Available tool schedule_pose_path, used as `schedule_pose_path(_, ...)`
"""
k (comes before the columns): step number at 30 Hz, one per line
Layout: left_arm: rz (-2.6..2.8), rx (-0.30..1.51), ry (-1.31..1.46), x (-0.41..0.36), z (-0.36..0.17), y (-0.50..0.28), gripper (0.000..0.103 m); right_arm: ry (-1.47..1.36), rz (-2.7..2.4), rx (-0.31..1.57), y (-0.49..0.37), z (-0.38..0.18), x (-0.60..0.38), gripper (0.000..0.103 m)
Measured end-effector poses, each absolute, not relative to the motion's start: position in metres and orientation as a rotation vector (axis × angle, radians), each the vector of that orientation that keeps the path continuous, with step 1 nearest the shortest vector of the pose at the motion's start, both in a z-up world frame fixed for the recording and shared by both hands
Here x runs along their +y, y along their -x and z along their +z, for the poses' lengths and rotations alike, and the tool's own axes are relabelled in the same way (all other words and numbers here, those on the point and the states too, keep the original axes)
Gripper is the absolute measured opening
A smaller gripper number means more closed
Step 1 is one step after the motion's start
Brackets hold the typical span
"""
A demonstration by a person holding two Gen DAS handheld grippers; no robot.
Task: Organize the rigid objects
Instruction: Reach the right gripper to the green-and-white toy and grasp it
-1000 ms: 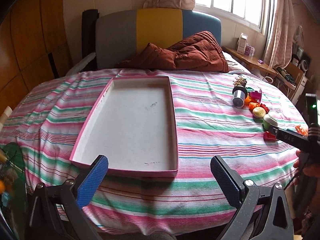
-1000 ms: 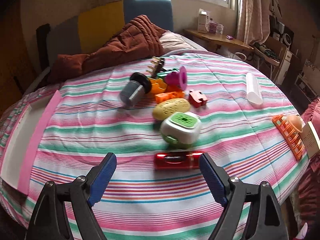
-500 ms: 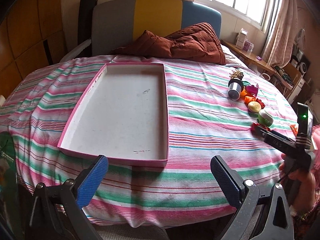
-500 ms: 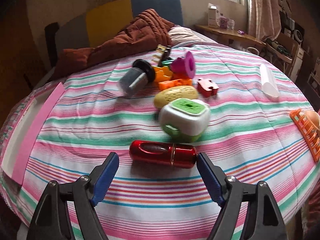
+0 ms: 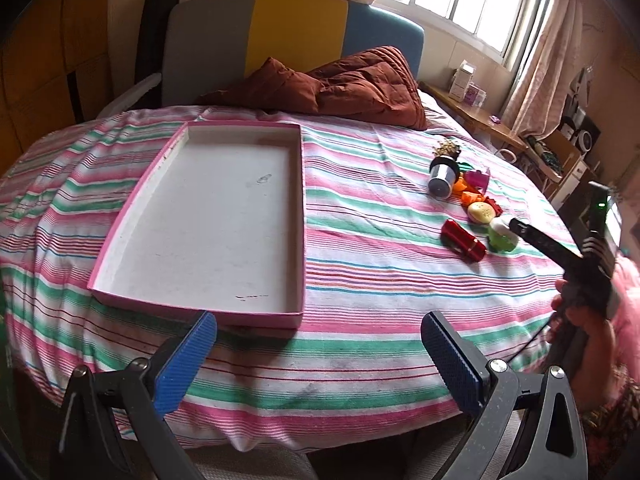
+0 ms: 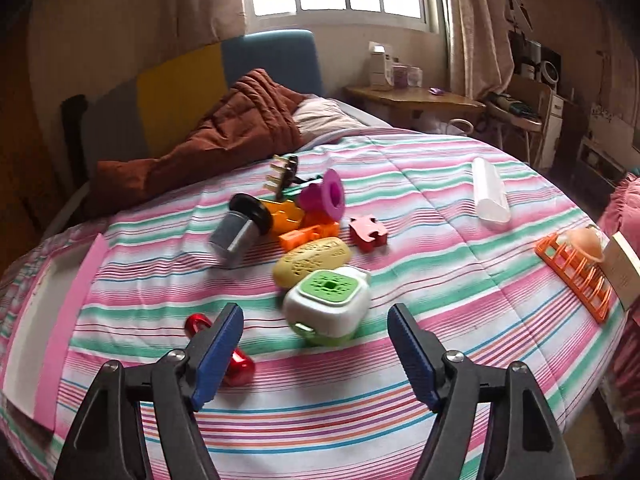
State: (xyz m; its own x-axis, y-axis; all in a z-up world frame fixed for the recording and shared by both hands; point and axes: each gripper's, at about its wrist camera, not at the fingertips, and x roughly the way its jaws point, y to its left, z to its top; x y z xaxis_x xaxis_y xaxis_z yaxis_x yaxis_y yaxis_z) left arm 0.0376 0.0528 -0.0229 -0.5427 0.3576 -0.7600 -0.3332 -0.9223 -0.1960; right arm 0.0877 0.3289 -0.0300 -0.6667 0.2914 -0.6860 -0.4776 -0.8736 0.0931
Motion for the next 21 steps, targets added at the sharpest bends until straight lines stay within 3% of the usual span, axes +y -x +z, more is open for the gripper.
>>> schedule_pose_path(7, 2.455, -0.009, 1.189, 0.060, -0.018, -0.044, 0.103, 1.077, 2.475, 0.160, -0.059, -0.051, 0.328, 0.064)
schedule_pose_path(8, 2.457, 0.000, 1.187, 0.061, -0.018, -0.045, 0.103, 1.095, 2.465, 0.144, -0.055, -0.055, 0.328, 0.060)
schedule_pose_path(11, 2.463, 0.022, 1.185, 0.062, -0.018, -0.046, 0.103, 1.099, 2.482, 0.227, -0.052, -0.056, 0.340, 0.059)
schedule_pose_path(14, 2.462, 0.017, 1.184, 0.062, -0.017, -0.046, 0.103, 1.073, 2.483, 0.530, -0.063, -0.055, 0.370, 0.056)
schedule_pose_path(18, 2.444, -0.001, 1.192, 0.063, -0.018, -0.043, 0.103, 0.922, 2.355, 1.248, -0.101, -0.077, 0.434, 0.055)
schedule_pose_path(20, 2.438, -0.002, 1.195, 0.065, -0.018, -0.043, 0.103, 0.838, 2.265, 1.442, -0.120, -0.087, 0.459, 0.056)
schedule_pose_path(21, 2.436, -0.003, 1.199, 0.065, -0.019, -0.042, 0.103, 0.788, 2.248, 1.448, -0.129, -0.086, 0.467, 0.057)
